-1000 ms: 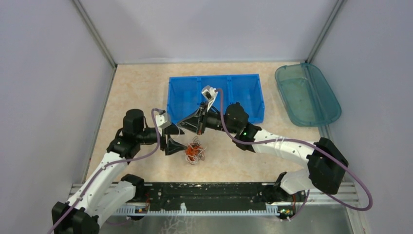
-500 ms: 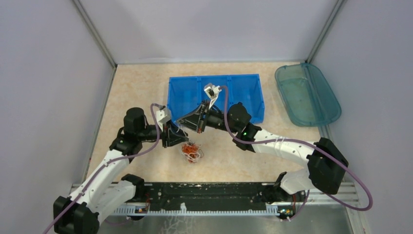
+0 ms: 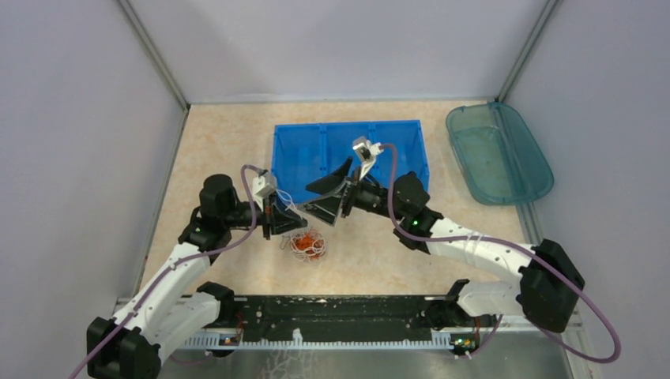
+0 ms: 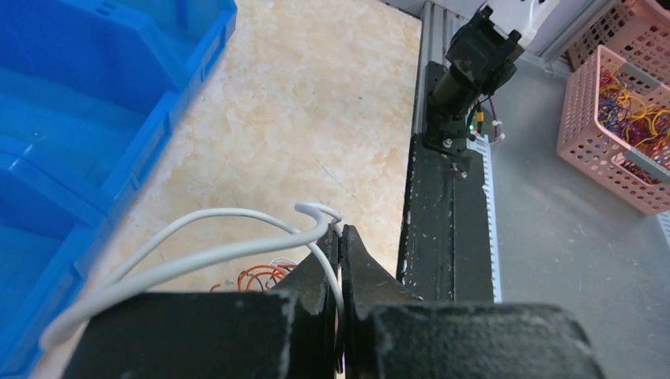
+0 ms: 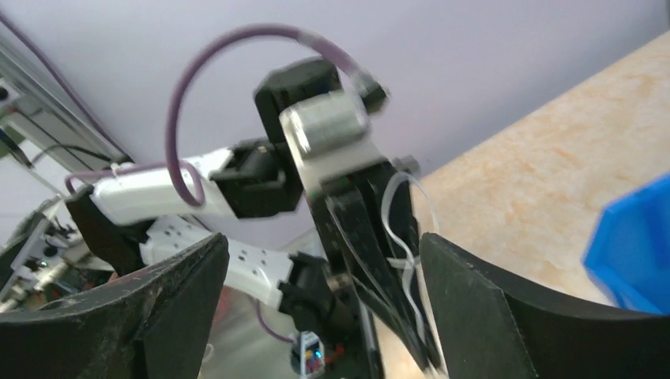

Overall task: Untangle the cables
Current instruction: Untie the cable.

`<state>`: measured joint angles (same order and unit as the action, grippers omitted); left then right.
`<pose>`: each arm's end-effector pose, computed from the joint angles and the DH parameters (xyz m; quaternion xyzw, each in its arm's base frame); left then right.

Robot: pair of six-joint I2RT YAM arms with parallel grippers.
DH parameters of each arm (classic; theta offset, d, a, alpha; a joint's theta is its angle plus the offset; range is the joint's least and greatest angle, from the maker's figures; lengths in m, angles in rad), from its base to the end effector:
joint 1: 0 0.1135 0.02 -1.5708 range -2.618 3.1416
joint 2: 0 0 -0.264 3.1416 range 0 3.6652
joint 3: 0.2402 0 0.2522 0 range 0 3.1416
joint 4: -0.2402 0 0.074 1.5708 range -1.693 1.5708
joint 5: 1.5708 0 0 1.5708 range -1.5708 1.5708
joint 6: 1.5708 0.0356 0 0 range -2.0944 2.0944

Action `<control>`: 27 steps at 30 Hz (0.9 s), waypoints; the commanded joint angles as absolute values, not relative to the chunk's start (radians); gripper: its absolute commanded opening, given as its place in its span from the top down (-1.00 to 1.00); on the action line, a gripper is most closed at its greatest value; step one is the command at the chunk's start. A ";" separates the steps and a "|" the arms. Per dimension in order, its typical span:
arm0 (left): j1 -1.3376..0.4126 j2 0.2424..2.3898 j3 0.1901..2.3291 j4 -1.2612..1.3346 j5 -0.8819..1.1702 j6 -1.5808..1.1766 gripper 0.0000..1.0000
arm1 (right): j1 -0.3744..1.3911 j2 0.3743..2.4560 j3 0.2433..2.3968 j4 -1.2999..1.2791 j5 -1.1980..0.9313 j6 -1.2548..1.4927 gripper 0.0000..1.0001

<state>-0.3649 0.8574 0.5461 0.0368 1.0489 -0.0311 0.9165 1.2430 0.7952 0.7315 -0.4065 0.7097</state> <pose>0.1638 -0.0956 0.2703 0.4127 0.6302 -0.4942 0.4338 0.1618 0.2341 0.3413 -0.2213 0.5679 0.6524 0.4505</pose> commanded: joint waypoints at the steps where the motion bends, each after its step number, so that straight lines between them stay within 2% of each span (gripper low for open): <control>1: -0.373 0.848 0.624 0.050 1.088 -0.069 1.00 | 0.836 1.124 0.662 0.763 -0.492 0.670 -0.84; 5: -0.374 0.834 0.664 0.044 1.083 -0.097 1.00 | 0.818 1.065 0.594 0.591 -0.489 0.549 -0.81; 9: -0.374 0.823 0.671 0.061 1.062 -0.168 1.00 | 0.820 1.059 0.532 0.559 -0.445 0.487 -0.76; 13: -0.375 0.811 0.666 0.088 1.039 -0.225 1.00 | 0.881 1.074 0.481 0.699 -0.351 0.424 -0.73; 27: -0.382 0.808 0.688 0.078 0.963 -0.279 1.00 | 1.005 1.380 0.602 0.943 -0.130 0.406 -0.63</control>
